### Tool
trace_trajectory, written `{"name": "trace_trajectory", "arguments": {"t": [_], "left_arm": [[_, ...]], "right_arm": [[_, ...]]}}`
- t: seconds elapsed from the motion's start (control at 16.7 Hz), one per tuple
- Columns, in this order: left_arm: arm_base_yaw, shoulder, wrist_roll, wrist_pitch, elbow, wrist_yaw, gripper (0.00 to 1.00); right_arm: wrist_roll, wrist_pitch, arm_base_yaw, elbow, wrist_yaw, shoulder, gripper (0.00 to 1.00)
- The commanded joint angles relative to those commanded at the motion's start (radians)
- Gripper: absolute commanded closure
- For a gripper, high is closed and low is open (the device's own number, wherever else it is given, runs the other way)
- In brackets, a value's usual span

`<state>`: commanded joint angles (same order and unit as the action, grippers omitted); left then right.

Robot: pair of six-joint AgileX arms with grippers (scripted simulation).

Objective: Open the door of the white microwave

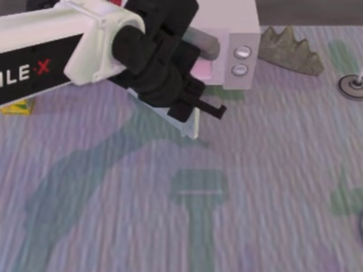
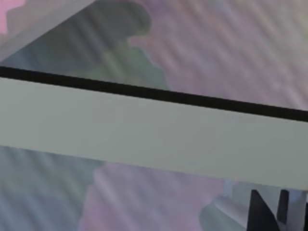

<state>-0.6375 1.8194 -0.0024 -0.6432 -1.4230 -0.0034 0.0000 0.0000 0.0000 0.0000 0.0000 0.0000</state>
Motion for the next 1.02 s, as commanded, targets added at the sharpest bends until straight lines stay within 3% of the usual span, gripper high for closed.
{"name": "trace_trajectory", "arguments": {"t": [0.36,0.72,1.02], "left_arm": [[-0.004,-0.001,-0.001,0.000,0.003,0.009,1.00],[0.039,-0.058,0.116,0.011,0.063,0.069,1.00],[0.044,-0.062,0.131,0.009,0.075,0.077,1.00]], "right_arm": [[0.000,0.000,0.000,0.000,0.000,0.000,0.00],[0.000,0.000,0.000,0.000,0.000,0.000,0.00],[0.000,0.000,0.000,0.000,0.000,0.000,0.00]]}}
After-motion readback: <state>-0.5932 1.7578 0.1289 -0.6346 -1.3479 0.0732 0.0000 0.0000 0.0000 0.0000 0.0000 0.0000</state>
